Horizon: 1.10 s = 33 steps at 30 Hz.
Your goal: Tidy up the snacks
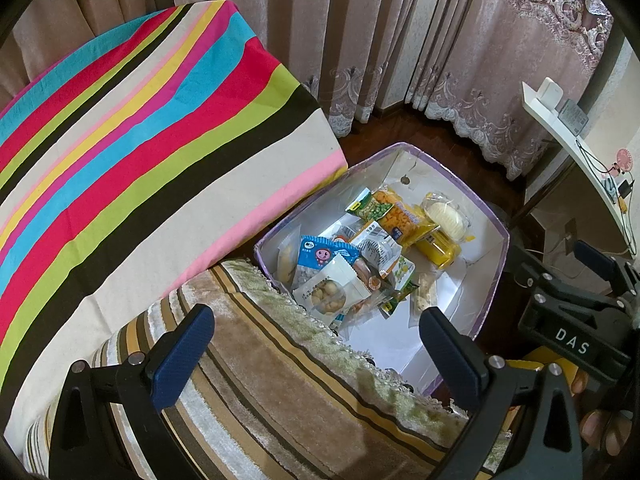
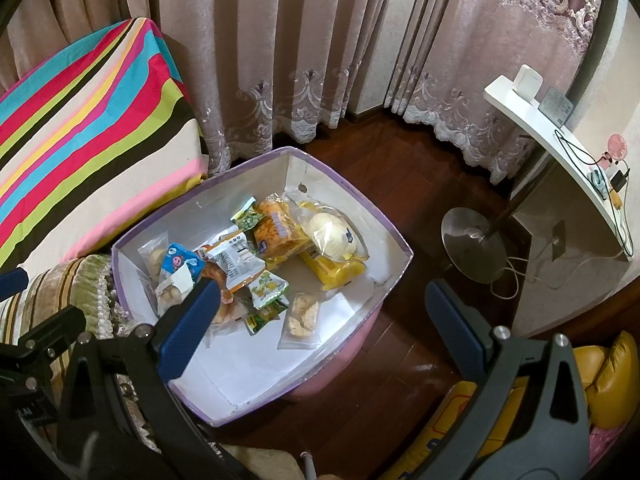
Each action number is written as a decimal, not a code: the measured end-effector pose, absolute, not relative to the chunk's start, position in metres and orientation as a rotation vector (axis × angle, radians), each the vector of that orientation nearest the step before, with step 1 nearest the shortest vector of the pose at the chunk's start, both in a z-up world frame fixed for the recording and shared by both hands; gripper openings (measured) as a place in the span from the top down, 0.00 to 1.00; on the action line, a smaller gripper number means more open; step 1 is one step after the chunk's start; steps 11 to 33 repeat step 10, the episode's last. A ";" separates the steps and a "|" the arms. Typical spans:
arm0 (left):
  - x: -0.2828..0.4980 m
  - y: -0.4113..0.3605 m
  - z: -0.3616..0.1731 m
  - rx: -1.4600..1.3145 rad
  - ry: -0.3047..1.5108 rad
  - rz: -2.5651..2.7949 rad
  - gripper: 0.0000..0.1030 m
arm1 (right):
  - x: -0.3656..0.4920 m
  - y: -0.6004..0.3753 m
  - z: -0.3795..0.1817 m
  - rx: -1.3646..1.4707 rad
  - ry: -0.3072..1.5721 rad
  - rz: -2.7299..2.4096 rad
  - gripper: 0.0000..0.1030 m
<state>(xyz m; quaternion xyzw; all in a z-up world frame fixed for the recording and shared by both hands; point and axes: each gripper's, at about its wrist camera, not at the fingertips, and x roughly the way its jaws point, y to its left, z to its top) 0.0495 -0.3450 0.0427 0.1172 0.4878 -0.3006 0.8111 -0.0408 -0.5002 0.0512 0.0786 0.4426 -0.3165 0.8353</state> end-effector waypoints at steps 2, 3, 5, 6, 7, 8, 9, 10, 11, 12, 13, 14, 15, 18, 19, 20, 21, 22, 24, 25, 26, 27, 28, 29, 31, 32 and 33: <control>0.049 -0.345 0.043 0.251 1.042 -0.642 0.00 | -0.041 -0.500 0.051 0.168 0.938 -0.673 0.01; 0.049 -0.345 0.043 0.251 1.042 -0.642 0.00 | -0.041 -0.500 0.051 0.169 0.938 -0.675 0.01; 0.048 -0.345 0.043 0.253 1.035 -0.648 0.00 | -0.043 -0.499 0.050 0.173 0.938 -0.682 0.01; 0.045 -0.345 0.042 0.256 1.025 -0.657 0.00 | -0.044 -0.498 0.050 0.176 0.938 -0.685 0.01; 0.041 -0.346 0.041 0.265 1.012 -0.666 0.00 | -0.045 -0.498 0.050 0.179 0.937 -0.690 0.01; 0.039 -0.347 0.041 0.275 1.003 -0.674 0.00 | -0.046 -0.497 0.050 0.182 0.938 -0.694 0.01; 0.036 -0.348 0.040 0.281 1.001 -0.686 0.00 | -0.047 -0.497 0.049 0.188 0.938 -0.698 0.01; 0.036 -0.349 0.040 0.284 1.004 -0.695 0.00 | -0.047 -0.497 0.049 0.195 0.938 -0.697 0.01; 0.036 -0.349 0.040 0.284 1.004 -0.695 0.00 | -0.047 -0.497 0.049 0.195 0.938 -0.697 0.01; 0.036 -0.349 0.040 0.284 1.004 -0.695 0.00 | -0.047 -0.497 0.049 0.195 0.938 -0.697 0.01; 0.036 -0.349 0.040 0.284 1.004 -0.695 0.00 | -0.047 -0.497 0.049 0.195 0.938 -0.697 0.01; 0.036 -0.349 0.040 0.284 1.004 -0.695 0.00 | -0.047 -0.497 0.049 0.195 0.938 -0.697 0.01; 0.036 -0.349 0.040 0.284 1.004 -0.695 0.00 | -0.047 -0.497 0.049 0.195 0.938 -0.697 0.01; 0.036 -0.349 0.040 0.284 1.004 -0.695 0.00 | -0.047 -0.497 0.049 0.195 0.938 -0.697 0.01; 0.036 -0.349 0.040 0.284 1.004 -0.695 0.00 | -0.047 -0.497 0.049 0.195 0.938 -0.697 0.01; 0.036 -0.349 0.040 0.284 1.004 -0.695 0.00 | -0.047 -0.497 0.049 0.195 0.938 -0.697 0.01; 0.036 -0.349 0.040 0.284 1.004 -0.695 0.00 | -0.047 -0.497 0.049 0.195 0.938 -0.697 0.01; 0.036 -0.349 0.040 0.284 1.004 -0.695 0.00 | -0.047 -0.497 0.049 0.195 0.938 -0.697 0.01; 0.036 -0.349 0.040 0.284 1.004 -0.695 0.00 | -0.047 -0.497 0.049 0.195 0.938 -0.697 0.01; 0.036 -0.349 0.040 0.284 1.004 -0.695 0.00 | -0.047 -0.497 0.049 0.195 0.938 -0.697 0.01; 0.036 -0.349 0.040 0.284 1.004 -0.695 0.00 | -0.047 -0.497 0.049 0.195 0.938 -0.697 0.01; 0.036 -0.349 0.040 0.284 1.004 -0.695 0.00 | -0.047 -0.497 0.049 0.195 0.938 -0.697 0.01; 0.036 -0.349 0.040 0.284 1.004 -0.695 0.00 | -0.047 -0.497 0.049 0.195 0.938 -0.697 0.01; 0.036 -0.349 0.040 0.284 1.004 -0.695 0.00 | -0.047 -0.497 0.049 0.195 0.938 -0.697 0.01; 0.036 -0.349 0.040 0.284 1.004 -0.695 0.00 | -0.047 -0.497 0.049 0.195 0.938 -0.697 0.01; 0.036 -0.349 0.040 0.284 1.004 -0.695 0.00 | -0.047 -0.497 0.049 0.195 0.938 -0.697 0.01; 0.036 -0.349 0.040 0.284 1.004 -0.695 0.00 | -0.047 -0.497 0.049 0.195 0.938 -0.697 0.01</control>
